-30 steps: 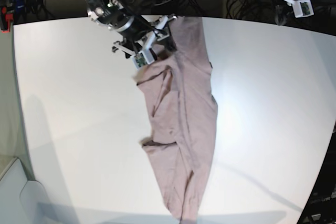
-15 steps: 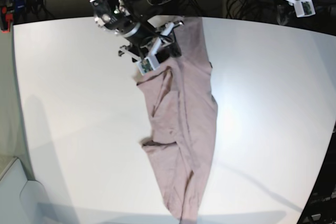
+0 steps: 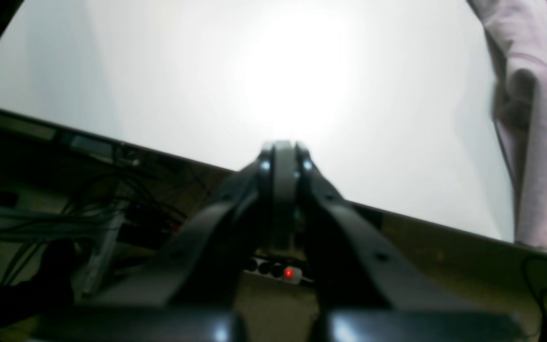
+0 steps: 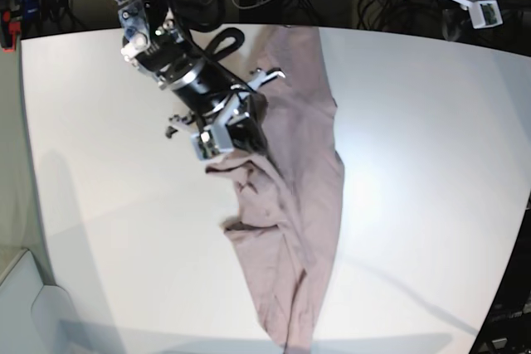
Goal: Layout the t-shirt on the table in an organized manner, then fold the t-shirt properly
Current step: 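Lift and drag the grasped shirt edge outward with the right gripper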
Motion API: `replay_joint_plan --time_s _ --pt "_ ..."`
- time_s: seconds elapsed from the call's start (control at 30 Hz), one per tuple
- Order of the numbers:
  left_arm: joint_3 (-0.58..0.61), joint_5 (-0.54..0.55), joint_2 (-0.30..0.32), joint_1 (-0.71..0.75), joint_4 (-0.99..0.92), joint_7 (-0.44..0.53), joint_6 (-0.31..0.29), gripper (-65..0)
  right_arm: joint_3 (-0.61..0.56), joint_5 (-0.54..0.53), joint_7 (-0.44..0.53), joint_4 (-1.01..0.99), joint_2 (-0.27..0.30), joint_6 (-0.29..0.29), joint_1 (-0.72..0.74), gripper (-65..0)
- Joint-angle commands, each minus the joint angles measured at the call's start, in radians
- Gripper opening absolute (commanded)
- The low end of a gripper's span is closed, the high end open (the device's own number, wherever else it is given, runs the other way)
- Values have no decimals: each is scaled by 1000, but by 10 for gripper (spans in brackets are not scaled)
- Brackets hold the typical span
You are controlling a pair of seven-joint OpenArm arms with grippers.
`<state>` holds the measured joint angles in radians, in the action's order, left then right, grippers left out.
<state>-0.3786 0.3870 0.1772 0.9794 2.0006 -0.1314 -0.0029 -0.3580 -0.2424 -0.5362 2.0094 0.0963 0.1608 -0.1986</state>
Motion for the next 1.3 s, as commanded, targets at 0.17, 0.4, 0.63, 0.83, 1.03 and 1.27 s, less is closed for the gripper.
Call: replay_joint_plan --time_s 0.17,0.4,0.63,0.83,1.03,1.27 --pt "-6 5 2 -4 19 25 4 -650 73 -12 24 23 24 7 64 -650" --pt "-6 5 2 -27 21 25 4 -650 270 -12 21 21 44 7 192 -650" --pt "-4 5 2 -55 21 25 4 -650 359 -12 17 21 44 7 337 -650" --pt "-4 5 2 -64 22 25 4 -650 383 -12 -101 15 39 7 503 -650" --pt "-4 5 2 -66 25 25 5 -650 391 -8 -137 12 39 7 588 -650" --pt "0 5 2 -66 25 25 5 -649 472 -7 -131 -186 43 7 675 -650"
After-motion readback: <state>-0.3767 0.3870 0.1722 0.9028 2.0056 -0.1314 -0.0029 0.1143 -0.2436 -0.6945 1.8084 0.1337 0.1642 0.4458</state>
